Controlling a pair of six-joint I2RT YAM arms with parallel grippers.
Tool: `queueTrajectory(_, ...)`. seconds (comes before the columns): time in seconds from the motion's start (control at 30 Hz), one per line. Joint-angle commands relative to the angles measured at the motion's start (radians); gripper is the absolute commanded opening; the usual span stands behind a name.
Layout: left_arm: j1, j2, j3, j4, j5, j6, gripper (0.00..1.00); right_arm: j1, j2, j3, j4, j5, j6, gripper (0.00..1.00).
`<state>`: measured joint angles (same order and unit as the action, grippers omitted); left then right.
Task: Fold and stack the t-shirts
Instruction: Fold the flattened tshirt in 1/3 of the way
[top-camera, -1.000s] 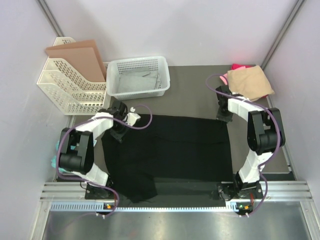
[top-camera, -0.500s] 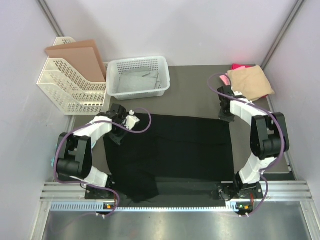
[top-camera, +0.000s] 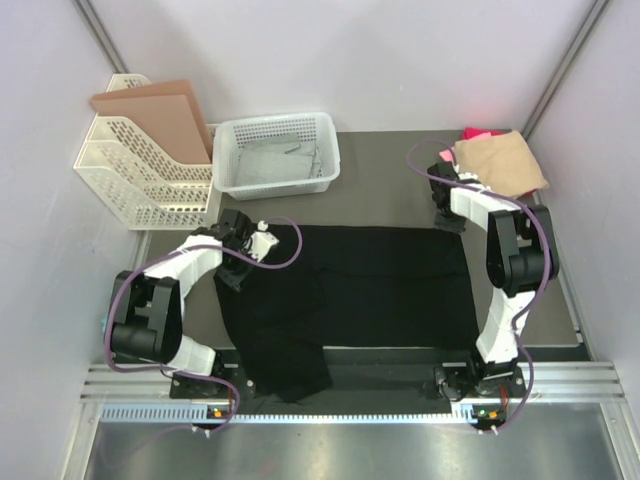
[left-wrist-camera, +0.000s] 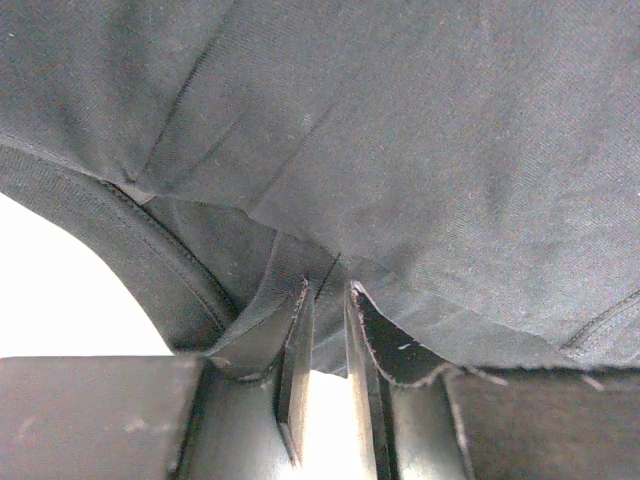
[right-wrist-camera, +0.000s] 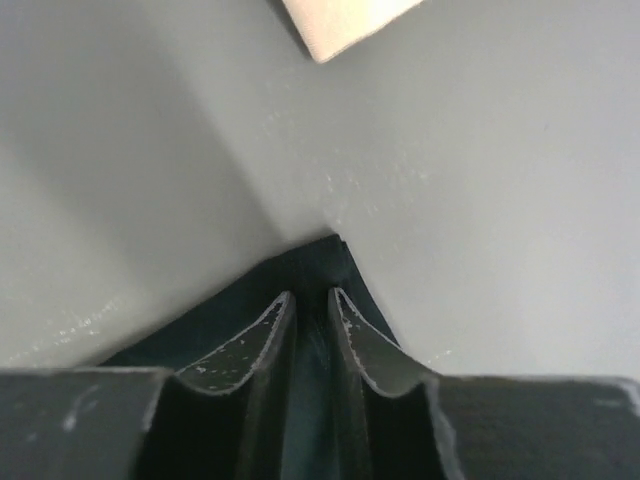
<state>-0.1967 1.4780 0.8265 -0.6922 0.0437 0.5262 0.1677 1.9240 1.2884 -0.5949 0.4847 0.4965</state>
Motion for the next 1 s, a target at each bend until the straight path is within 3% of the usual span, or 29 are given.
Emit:
queueTrajectory(0.0,0.006,-0.042,-0.018,0.014,0.007,0.001,0.25,-0.007,0.064,0.100,0.006,0.051,-0.016,0.27)
queueTrajectory(0.1,0.006,-0.044,-0.023,0.014,0.002,0.004,0.25,-0.007,0.096,0.144,-0.003,0.049,-0.026,0.34)
queueTrajectory(0.33,0.006,-0.035,-0.047,0.051,-0.036,0.017,0.25,-0.007,0.145,0.245,-0.052,0.054,-0.027,0.39)
queueTrajectory(0.47,0.020,0.047,0.012,0.098,-0.113,0.015,0.25,-0.007,0.139,0.279,-0.082,0.086,-0.016,0.51)
queueTrajectory(0.7,0.117,0.195,0.190,0.094,-0.154,0.041,0.24,0.004,-0.069,0.198,-0.115,0.048,0.014,0.56)
queueTrajectory(0.8,0.125,0.173,0.206,0.097,-0.156,0.037,0.23,0.036,-0.204,0.073,-0.108,0.034,0.028,0.57)
queueTrajectory(0.97,0.123,0.050,0.189,-0.038,-0.016,0.043,0.25,0.145,-0.455,-0.151,-0.121,-0.020,0.065,0.58)
